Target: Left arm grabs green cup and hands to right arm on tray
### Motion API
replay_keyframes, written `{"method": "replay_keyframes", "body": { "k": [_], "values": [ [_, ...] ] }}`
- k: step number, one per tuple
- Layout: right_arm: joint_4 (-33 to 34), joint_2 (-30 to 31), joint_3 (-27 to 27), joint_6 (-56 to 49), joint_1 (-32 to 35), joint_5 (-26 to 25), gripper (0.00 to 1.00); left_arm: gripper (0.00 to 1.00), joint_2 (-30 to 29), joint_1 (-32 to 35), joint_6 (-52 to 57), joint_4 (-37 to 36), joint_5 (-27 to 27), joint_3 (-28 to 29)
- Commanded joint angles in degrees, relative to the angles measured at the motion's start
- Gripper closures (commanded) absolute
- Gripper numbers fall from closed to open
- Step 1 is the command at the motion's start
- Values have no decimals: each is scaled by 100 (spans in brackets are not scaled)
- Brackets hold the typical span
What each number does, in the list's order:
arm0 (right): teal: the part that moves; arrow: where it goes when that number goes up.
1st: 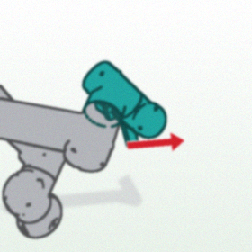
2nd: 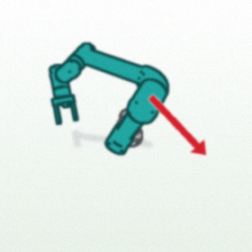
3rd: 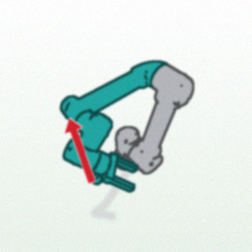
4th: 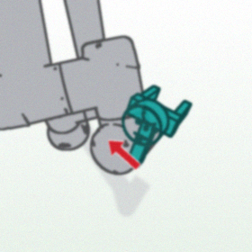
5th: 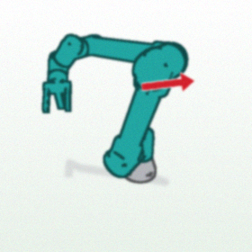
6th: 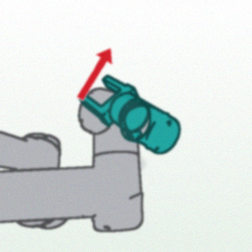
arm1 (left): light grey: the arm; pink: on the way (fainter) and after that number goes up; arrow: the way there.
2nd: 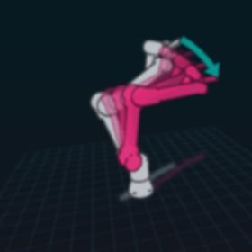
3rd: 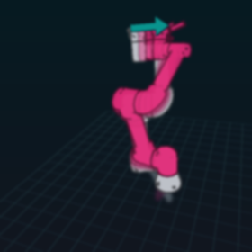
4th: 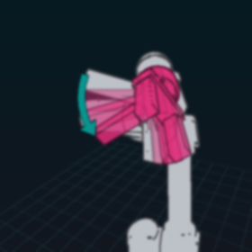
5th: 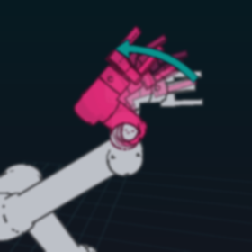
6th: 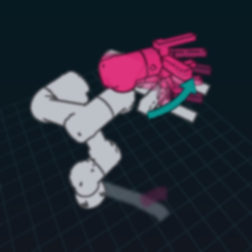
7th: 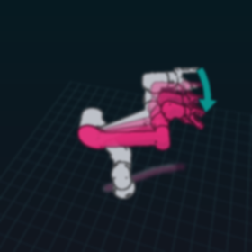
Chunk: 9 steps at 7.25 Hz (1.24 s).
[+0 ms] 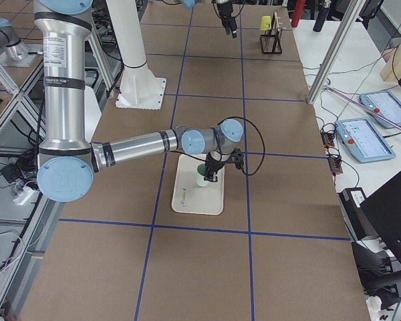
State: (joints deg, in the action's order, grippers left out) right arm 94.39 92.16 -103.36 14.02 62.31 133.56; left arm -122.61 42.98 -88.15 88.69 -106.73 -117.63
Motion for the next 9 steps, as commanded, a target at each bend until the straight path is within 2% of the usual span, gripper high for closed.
{"method": "replay_keyframes", "body": {
  "k": [1, 2, 3, 6, 8, 9],
  "values": [
    [0, 13, -9, -5, 9, 4, 44, 0, -17, 0, 0, 8, 3, 12],
    [-9, 21, -52, 4, 9, 4, 7, 0, -17, 0, 0, -1, 3, 12],
    [-70, 65, -218, 4, 44, 30, 0, 0, -17, 0, 9, -1, 3, 3],
    [-70, 302, -1218, -5, 876, 109, 0, 0, 53, 166, 944, -289, 29, -110],
    [-35, 84, -1406, 22, 1483, 118, 0, 0, 341, 517, 2576, -1621, 56, -636],
    [8, -100, -1389, 22, 1651, 153, 0, 0, 656, 779, 3184, -1662, 47, -751]
  ]
}}
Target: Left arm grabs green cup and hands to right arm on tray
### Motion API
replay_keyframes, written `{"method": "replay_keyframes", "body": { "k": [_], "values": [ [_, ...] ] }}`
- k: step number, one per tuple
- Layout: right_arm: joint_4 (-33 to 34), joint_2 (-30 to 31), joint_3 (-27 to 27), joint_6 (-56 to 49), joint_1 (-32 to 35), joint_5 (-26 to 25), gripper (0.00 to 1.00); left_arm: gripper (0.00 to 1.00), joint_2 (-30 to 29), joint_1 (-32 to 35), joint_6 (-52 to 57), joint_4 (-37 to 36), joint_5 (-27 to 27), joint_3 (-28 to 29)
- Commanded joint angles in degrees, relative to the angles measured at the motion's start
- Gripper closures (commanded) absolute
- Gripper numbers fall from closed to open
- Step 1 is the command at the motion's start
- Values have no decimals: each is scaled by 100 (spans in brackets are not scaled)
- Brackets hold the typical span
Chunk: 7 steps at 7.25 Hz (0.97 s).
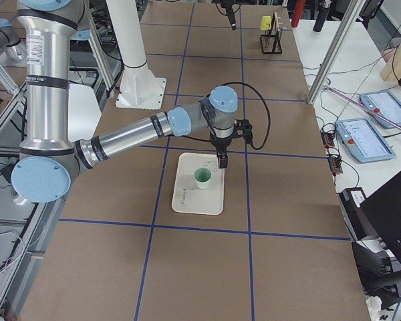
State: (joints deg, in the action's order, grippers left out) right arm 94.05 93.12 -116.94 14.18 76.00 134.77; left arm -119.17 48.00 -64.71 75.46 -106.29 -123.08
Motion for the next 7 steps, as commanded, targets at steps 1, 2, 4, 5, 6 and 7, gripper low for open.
{"method": "replay_keyframes", "body": {
  "k": [1, 2, 4, 5, 6, 7],
  "values": [
    [52, -223, 65, -3, 275, 23, 0, 0, 707, 498, 1672, -348, -32, -303],
    [52, -406, 222, -3, 345, 32, 0, 0, 1016, 909, 2577, -365, -102, -295],
    [52, -443, 355, -3, 459, 41, 0, 0, 1596, 2014, 4413, -322, -1370, 36],
    [52, -452, 408, -3, 477, 32, 0, 0, 1947, 2560, 5154, -322, -1864, 152],
    [61, -444, 461, -3, 599, 41, 0, 0, 2412, 2931, 5709, -304, -2069, 214],
    [61, -409, 479, -3, 679, 84, 0, 0, 2695, 3317, 6237, -295, -2097, 345]
  ]
}}
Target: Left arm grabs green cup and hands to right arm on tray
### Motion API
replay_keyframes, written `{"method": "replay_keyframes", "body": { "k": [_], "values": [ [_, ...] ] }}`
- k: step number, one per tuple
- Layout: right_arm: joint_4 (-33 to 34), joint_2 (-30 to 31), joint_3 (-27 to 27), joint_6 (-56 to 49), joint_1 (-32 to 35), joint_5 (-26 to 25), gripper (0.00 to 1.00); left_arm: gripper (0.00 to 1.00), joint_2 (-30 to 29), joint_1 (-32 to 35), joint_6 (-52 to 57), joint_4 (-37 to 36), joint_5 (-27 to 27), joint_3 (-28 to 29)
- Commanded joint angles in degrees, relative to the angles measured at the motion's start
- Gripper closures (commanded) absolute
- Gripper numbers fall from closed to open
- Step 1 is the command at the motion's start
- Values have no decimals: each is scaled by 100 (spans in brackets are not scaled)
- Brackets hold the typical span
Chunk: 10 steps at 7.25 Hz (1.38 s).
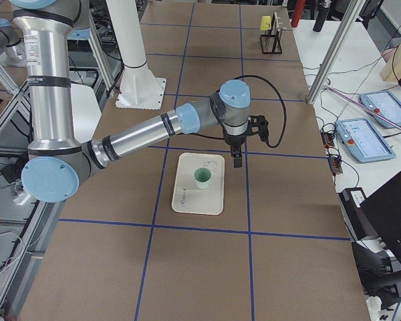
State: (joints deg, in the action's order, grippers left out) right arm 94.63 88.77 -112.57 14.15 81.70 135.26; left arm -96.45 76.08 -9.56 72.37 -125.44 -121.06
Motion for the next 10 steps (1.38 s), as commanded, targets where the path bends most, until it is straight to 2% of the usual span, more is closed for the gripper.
{"method": "replay_keyframes", "body": {
  "k": [1, 3, 6, 10],
  "values": [
    [-6, 61, 34, -18, 118, 36, 0, 0, 565, 835, 1049, 14, -435, 353],
    [-6, 87, 25, -18, 118, 36, 0, 0, 934, 1145, 1474, 14, -1015, 575],
    [-6, 70, 25, -18, 127, 27, 0, 0, 1076, 1233, 1492, 75, -965, 593],
    [-14, 175, -10, -18, 145, -61, 0, 0, 1857, 1339, 1466, 198, -1017, 620]
  ]
}}
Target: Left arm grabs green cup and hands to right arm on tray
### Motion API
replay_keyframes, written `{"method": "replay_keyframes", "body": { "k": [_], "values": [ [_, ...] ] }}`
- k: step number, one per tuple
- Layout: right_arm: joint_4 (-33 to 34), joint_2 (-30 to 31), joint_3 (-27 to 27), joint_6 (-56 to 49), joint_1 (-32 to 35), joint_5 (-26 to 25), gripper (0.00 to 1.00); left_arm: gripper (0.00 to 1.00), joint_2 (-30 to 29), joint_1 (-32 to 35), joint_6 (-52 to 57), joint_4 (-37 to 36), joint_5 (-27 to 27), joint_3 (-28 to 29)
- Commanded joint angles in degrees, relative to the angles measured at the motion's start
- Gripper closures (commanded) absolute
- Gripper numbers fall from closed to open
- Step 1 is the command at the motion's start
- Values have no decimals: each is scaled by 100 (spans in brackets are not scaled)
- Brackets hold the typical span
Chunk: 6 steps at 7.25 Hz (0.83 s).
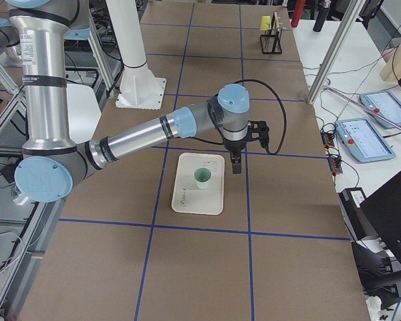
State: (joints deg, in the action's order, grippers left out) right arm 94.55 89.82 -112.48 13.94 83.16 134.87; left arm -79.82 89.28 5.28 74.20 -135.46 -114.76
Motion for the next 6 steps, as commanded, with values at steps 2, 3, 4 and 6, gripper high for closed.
{"method": "replay_keyframes", "body": {
  "k": [2, 3, 4, 6],
  "values": [
    [-33, 324, 7, 12, -11, -136, 0, 0, 326, 20, -45, 15, -16, 67],
    [-86, 526, -1, 4, -11, -93, 0, 0, 370, 20, -45, 15, -16, 102],
    [-77, 745, -167, 12, -19, -75, 0, 0, 354, 2, -62, 24, -24, 207],
    [-51, 906, -283, 47, -20, -75, 0, 0, 310, -15, -63, 407, -24, 461]
  ]
}}
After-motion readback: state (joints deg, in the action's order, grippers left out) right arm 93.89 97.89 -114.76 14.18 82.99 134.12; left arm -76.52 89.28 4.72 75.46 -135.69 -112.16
